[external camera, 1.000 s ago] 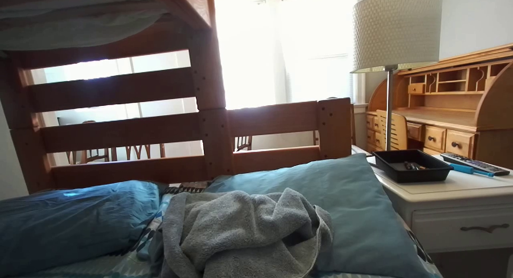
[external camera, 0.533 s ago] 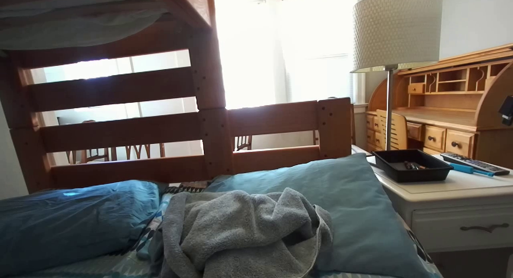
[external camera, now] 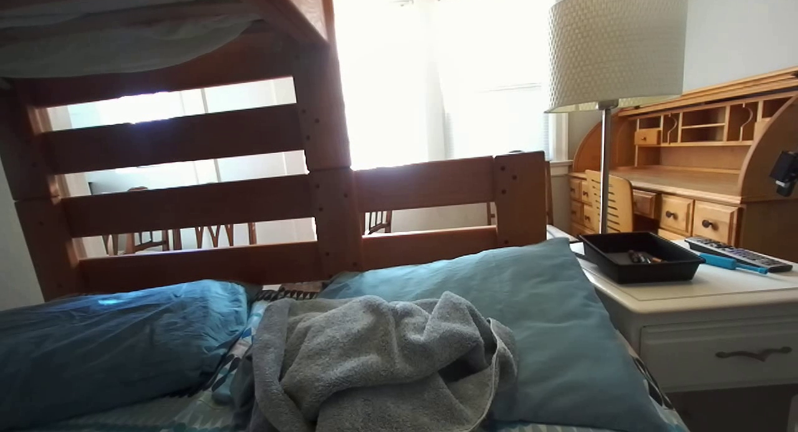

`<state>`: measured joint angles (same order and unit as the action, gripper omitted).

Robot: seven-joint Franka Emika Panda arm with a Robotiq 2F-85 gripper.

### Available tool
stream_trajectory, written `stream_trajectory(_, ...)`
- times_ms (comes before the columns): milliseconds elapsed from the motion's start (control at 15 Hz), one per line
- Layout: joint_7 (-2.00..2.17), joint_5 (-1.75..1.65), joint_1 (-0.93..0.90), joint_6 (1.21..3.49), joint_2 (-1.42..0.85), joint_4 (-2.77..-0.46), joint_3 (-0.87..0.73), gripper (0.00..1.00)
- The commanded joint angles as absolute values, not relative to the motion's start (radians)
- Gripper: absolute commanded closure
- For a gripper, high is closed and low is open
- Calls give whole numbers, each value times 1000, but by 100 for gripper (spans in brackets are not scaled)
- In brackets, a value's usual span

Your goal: Put the remote in the black bowl

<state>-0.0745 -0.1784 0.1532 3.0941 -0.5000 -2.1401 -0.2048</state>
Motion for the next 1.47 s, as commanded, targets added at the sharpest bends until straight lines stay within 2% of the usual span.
stream_trajectory(0,-135,-136,233,3100,-568,-2079,-81,0)
stream_trajectory(133,-173,-134,283,3105,-620,-2036,1,0)
stream_trajectory(800,-255,-135,331,2902,-903,-1700,47,0)
stream_trajectory(1400,-315,-111,333,2810,-1024,-1482,103,0)
